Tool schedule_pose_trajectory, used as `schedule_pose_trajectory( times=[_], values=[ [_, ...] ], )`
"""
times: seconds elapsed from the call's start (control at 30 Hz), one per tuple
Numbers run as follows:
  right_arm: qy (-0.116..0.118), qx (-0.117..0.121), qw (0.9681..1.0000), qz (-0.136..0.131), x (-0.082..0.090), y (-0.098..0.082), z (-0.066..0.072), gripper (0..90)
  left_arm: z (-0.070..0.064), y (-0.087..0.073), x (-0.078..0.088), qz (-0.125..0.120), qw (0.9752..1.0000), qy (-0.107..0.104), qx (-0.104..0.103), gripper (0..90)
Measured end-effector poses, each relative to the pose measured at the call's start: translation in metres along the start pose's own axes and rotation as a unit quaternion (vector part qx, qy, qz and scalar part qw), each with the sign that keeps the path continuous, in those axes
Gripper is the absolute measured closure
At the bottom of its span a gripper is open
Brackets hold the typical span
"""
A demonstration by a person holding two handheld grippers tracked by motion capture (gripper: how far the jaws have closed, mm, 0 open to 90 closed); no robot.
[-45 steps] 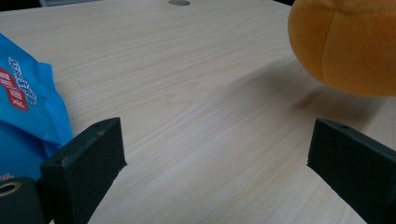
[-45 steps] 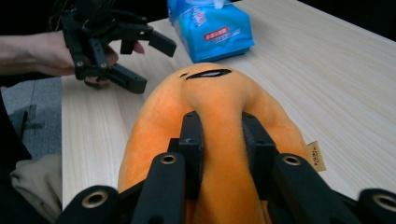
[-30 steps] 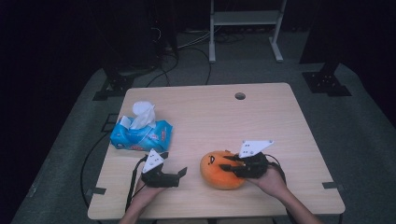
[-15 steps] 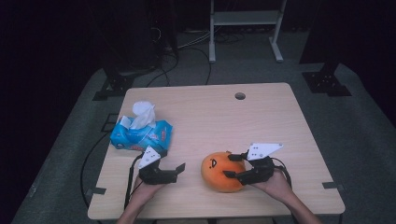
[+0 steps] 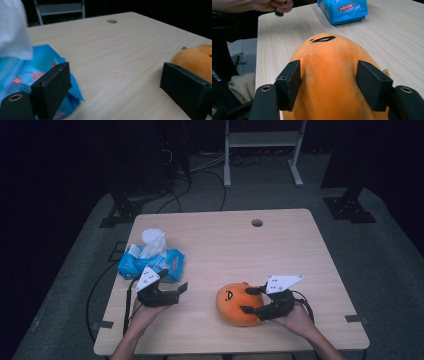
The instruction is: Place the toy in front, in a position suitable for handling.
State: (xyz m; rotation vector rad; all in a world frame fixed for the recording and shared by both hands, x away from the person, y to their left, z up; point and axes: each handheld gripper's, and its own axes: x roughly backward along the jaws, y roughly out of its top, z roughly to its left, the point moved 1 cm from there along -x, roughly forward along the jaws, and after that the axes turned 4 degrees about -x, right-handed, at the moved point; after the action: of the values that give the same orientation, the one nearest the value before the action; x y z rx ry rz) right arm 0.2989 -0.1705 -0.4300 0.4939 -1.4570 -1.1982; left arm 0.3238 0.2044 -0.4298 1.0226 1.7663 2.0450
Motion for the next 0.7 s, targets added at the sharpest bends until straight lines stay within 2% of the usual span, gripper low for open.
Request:
schedule_pose_trajectory(
  times=[0.03,0.27,0.37,0.4,0.57,0.6,0.63,0.67,0.7],
  values=[
    [0.000,0.001,1.0000,0.000,-0.001,0.000,0.000,35.9,0.005,0.004,0.000,-0.002,1.0000,0.005,-0.005,8.8],
    [0.003,-0.006,1.0000,-0.004,-0.001,-0.003,-0.002,35.6,0.021,0.021,-0.003,-0.009,0.9991,0.025,-0.034,9.0],
    [0.004,-0.007,1.0000,-0.004,-0.002,-0.005,-0.002,35.2,0.032,0.033,-0.007,-0.015,0.9984,0.040,-0.038,11.1],
    [0.004,-0.007,1.0000,-0.004,-0.002,-0.005,-0.002,35.2,0.032,0.033,-0.007,-0.015,0.9984,0.040,-0.038,11.1],
    [-0.002,0.005,1.0000,-0.003,-0.005,-0.005,0.000,34.7,0.050,0.049,-0.013,-0.022,0.9968,0.060,-0.047,11.1],
    [-0.002,0.005,1.0000,-0.003,-0.005,-0.005,0.000,34.7,0.050,0.049,-0.013,-0.022,0.9968,0.060,-0.047,11.1],
    [-0.001,0.003,1.0000,-0.003,-0.005,-0.005,0.000,34.6,0.055,0.052,-0.014,-0.020,0.9951,0.077,-0.058,11.0],
    [-0.001,0.003,1.0000,-0.003,-0.005,-0.005,0.000,34.6,0.055,0.052,-0.014,-0.020,0.9951,0.077,-0.058,11.0],
    [0.000,0.002,1.0000,-0.005,-0.005,-0.006,-0.001,34.6,0.062,0.054,-0.017,-0.019,0.9952,0.082,-0.050,11.0]
  ],
)
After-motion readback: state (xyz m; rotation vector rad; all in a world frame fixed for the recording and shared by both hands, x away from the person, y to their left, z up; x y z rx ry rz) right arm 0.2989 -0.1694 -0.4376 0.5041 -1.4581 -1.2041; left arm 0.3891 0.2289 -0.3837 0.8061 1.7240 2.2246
